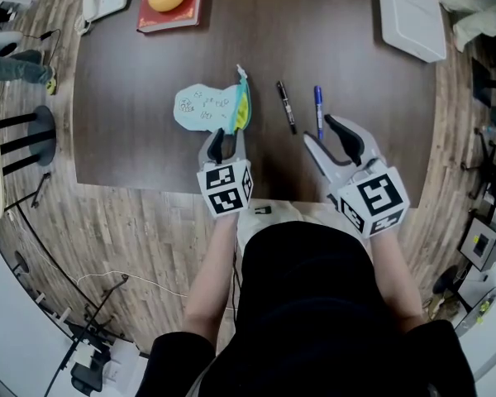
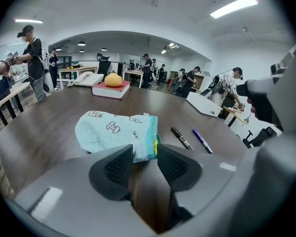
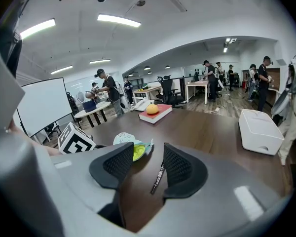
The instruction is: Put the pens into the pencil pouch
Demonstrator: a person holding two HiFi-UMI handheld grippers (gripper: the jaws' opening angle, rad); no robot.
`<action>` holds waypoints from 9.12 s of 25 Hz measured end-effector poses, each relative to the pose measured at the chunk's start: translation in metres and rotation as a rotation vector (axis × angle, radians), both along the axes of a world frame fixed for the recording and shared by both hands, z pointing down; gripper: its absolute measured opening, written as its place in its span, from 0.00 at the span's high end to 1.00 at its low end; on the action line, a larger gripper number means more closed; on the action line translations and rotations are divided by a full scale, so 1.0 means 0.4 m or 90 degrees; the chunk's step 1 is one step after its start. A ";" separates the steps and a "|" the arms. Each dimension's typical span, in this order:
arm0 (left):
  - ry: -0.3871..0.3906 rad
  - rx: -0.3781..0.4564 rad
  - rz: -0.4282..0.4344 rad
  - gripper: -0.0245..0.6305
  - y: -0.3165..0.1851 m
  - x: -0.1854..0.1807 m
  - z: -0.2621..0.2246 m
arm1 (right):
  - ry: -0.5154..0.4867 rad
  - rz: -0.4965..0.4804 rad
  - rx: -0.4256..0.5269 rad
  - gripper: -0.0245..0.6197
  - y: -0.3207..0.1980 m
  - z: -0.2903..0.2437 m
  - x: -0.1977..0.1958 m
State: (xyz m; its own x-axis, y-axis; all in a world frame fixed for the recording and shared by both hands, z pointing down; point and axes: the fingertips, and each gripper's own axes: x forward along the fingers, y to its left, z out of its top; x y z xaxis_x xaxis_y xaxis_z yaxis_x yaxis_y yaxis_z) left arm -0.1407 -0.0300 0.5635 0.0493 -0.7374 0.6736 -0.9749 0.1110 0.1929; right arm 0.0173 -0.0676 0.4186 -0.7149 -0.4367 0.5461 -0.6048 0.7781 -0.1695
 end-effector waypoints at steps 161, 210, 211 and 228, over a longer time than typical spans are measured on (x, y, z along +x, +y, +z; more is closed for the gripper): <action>0.215 0.153 -0.052 0.89 0.008 -0.021 -0.336 | 0.209 0.051 -0.135 0.89 -0.012 0.414 -0.012; 0.212 0.161 -0.052 0.89 -0.028 -0.010 -0.331 | 0.273 -0.328 0.020 0.89 0.004 0.058 -0.102; 0.213 0.162 -0.053 0.89 -0.027 -0.009 -0.332 | 0.287 -0.340 0.029 0.89 0.006 0.060 -0.102; 0.217 0.159 -0.041 0.89 -0.012 0.011 -0.330 | 0.398 -0.440 0.060 0.89 0.026 0.083 -0.106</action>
